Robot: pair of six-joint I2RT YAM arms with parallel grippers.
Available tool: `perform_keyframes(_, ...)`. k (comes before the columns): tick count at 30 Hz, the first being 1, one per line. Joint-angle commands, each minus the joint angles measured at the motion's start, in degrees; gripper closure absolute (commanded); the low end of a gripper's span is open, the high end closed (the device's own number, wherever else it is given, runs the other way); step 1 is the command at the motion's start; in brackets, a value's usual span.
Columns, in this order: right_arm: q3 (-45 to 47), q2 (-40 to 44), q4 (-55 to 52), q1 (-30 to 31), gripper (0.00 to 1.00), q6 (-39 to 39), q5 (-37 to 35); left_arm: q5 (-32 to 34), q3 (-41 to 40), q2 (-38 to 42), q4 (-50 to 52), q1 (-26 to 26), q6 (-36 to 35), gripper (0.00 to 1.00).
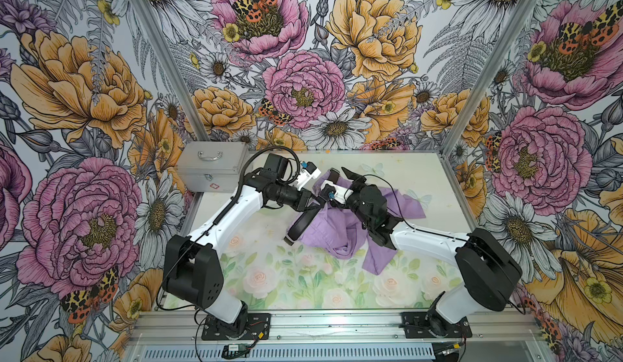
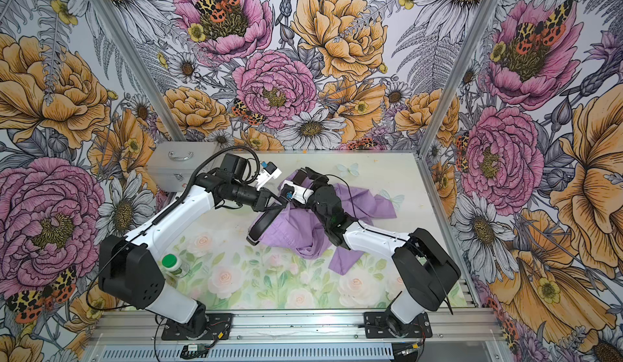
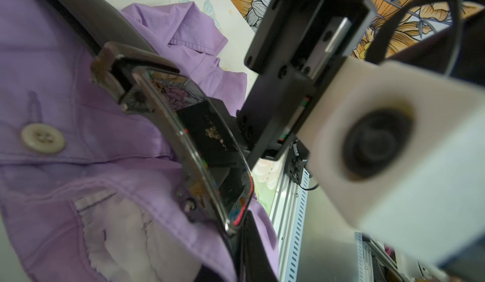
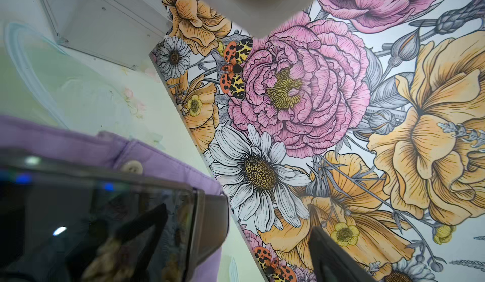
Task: Remove the belt from the trousers
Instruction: Adjust the trousers at the center of the board.
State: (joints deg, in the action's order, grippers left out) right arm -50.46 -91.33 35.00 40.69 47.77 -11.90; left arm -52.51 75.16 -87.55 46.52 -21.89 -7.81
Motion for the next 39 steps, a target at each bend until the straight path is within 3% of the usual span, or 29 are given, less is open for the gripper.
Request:
perform_keyframes(1,-2.9,-1.7,3.6,-0.1,0.13,2.4,5.4,-8.0,-0.8,4.2,-1.6,0.1,1.1,1.0)
perform_keyframes(9,-5.9,-3.9,6.6,-1.2,0.15,-3.5,7.9,-11.0,0.5,6.1,-1.5,0.2,2.8,1.0)
perform_keyframes(14,-4.8,-1.8,6.7,-1.2,0.25,-6.4,14.7,-12.4,-0.3,6.1,-1.5,2.6,4.3,1.0)
perform_keyframes(18,-5.6,-0.5,1.1,-1.2,0.45,-5.8,22.3,-14.6,-1.1,5.4,-1.5,4.9,4.5,1.0)
perform_keyframes(22,-6.8,-0.4,-0.8,-1.2,0.88,-6.7,22.4,-13.2,-0.4,4.8,-1.4,5.8,4.0,1.0)
perform_keyframes(23,-7.4,-0.2,-2.0,-1.2,1.0,-7.1,21.4,-11.0,0.1,4.8,-1.4,5.9,4.1,0.95)
perform_keyframes(24,-8.3,0.1,-3.4,-1.2,1.0,-8.2,19.5,-7.8,0.7,5.0,-1.4,5.9,4.2,0.83)
perform_keyframes(25,-9.3,0.2,-4.5,-1.1,1.0,-10.0,17.1,-4.7,1.3,5.5,-1.5,5.9,3.8,0.66)
perform_keyframes(27,-12.8,0.4,-8.1,-1.1,1.0,-16.8,7.0,4.7,2.8,7.6,-1.4,5.7,2.3,0.12)
perform_keyframes(28,-14.9,0.2,-10.2,-1.3,1.0,-20.5,1.6,10.3,3.5,8.7,-1.4,5.7,2.1,0.02)
perform_keyframes(30,-20.5,-0.2,-17.6,-2.2,1.0,-27.3,-7.6,24.8,5.6,11.0,-2.0,5.9,4.0,0.01)
perform_keyframes(32,-25.2,-0.3,-25.2,-3.7,1.0,-31.9,-8.6,37.3,7.2,12.6,-2.9,7.7,11.4,0.01)
perform_keyframes(33,-27.6,-0.3,-28.1,-4.2,1.0,-34.3,-9.4,40.2,7.7,13.1,-3.8,9.9,15.9,0.01)
perform_keyframes(36,-34.8,-0.7,-35.4,-4.8,1.0,-40.5,-12.0,29.4,8.8,13.3,-6.6,17.5,18.9,0.01)
perform_keyframes(38,-38.5,-1.0,-38.4,-4.7,1.0,-43.9,-14.0,30.0,7.2,14.5,-9.3,17.4,21.0,0.01)
perform_keyframes(39,-40.2,-1.2,-40.1,-4.7,1.0,-45.9,-14.4,33.7,5.6,15.9,-11.3,14.8,21.3,0.01)
